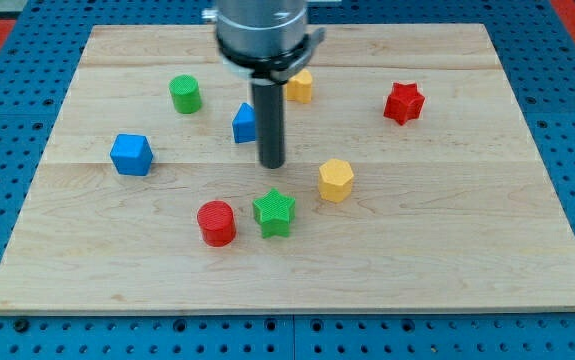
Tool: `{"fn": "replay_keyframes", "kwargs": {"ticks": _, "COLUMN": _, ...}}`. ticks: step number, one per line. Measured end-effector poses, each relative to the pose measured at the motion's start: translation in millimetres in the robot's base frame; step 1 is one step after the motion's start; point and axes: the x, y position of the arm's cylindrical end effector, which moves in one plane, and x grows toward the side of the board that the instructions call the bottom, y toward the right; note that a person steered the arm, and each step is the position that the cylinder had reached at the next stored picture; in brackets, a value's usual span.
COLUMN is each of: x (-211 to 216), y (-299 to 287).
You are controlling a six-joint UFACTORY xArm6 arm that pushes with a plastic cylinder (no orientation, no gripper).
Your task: Keep red circle at the bottom of red star
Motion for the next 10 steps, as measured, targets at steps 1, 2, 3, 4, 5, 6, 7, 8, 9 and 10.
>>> {"fn": "replay_keyframes", "kwargs": {"ticks": 1, "x": 54.8, "y": 17.3}}
{"fn": "replay_keyframes", "kwargs": {"ticks": 2, "x": 86.7, "y": -18.0}}
{"fn": "replay_keyframes", "kwargs": {"ticks": 3, "x": 66.3, "y": 2.5}}
{"fn": "replay_keyframes", "kwargs": {"ticks": 4, "x": 25.6, "y": 12.4}}
{"fn": "replay_keyframes", "kwargs": {"ticks": 5, "x": 25.7, "y": -82.2}}
{"fn": "replay_keyframes", "kwargs": {"ticks": 6, "x": 19.4, "y": -88.9}}
{"fn": "replay_keyframes", "kwargs": {"ticks": 7, "x": 19.4, "y": -88.9}}
{"fn": "replay_keyframes", "kwargs": {"ticks": 8, "x": 19.4, "y": -89.0}}
{"fn": "replay_keyframes", "kwargs": {"ticks": 9, "x": 19.4, "y": -89.0}}
{"fn": "replay_keyframes", "kwargs": {"ticks": 10, "x": 21.0, "y": -102.3}}
